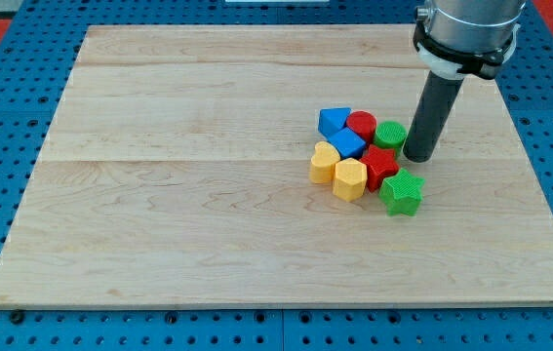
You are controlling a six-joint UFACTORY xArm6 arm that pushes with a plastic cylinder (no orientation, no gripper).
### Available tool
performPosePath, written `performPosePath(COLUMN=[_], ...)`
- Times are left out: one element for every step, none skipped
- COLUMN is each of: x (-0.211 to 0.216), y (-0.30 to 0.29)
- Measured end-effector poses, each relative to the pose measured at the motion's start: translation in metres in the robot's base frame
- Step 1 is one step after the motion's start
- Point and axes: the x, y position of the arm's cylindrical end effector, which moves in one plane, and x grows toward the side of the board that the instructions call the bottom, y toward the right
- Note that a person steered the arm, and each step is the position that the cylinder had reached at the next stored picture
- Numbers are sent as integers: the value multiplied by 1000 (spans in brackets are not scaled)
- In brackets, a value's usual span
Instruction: Move the green circle into the red circle
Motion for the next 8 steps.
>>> performPosePath(x=[-10, -15, -38, -78, -90, -69, -56, -42], y=[-1, -12, -11, -12, -20, -20, -20, -20])
